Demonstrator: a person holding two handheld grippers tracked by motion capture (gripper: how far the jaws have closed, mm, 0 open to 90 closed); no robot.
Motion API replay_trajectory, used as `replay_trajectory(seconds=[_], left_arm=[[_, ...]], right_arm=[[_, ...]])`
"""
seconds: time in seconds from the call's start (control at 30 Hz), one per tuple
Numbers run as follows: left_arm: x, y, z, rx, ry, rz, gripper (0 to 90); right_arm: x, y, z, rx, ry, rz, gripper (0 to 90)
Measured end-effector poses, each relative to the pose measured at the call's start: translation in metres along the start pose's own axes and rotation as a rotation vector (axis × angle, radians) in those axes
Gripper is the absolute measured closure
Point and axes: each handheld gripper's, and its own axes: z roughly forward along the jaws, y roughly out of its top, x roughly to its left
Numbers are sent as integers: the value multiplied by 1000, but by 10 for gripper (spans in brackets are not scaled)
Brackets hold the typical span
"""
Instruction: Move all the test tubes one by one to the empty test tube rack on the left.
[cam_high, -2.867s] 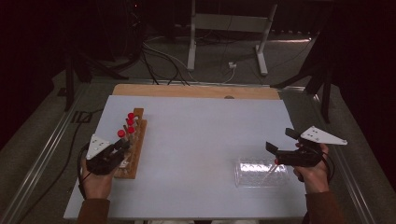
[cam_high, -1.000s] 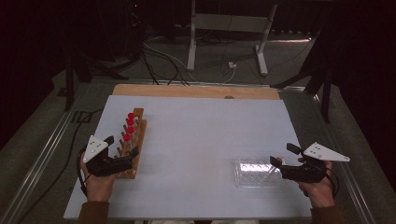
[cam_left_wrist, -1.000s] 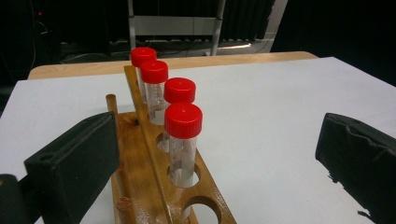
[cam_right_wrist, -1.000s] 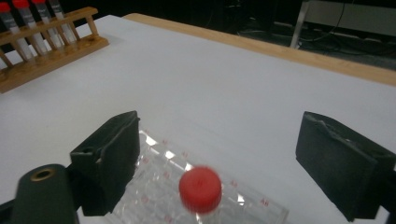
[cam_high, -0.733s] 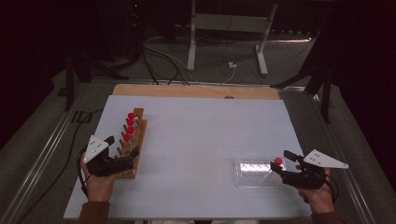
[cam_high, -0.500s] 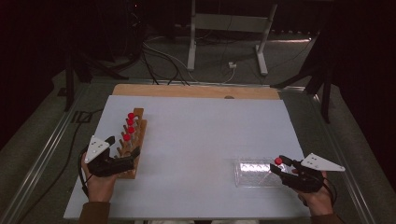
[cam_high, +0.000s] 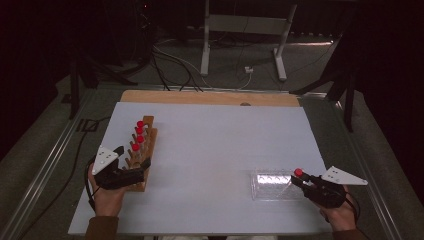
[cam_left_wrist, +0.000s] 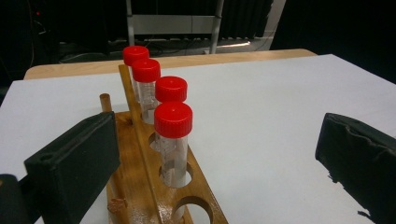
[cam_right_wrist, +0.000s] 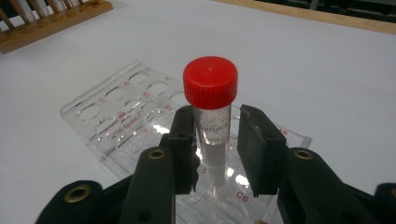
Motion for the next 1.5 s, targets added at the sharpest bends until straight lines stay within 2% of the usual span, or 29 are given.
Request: replay_trajectory(seconds=[0.13, 0.33, 0.47, 0.63, 1.2, 1.5], left_arm=[[0, 0, 0, -1, 0, -1, 7], [-1, 0, 0, 0, -1, 2, 7], [-2, 0, 0, 1, -2, 8, 7], [-2, 0, 1, 4, -1, 11, 7], [-4, 3, -1, -5, -5, 14, 7], [-11, 10, -2, -15, -16, 29, 7]], right_arm=[[0, 1, 1, -2, -1, -2, 672], [1, 1, 2, -1, -5, -16, 733], [3, 2, 1, 3, -12, -31, 740], [2, 5, -2, -10, -10, -26, 743], [6, 31, -21, -63, -13, -53, 743], [5, 48, -32, -116, -5, -57, 743]])
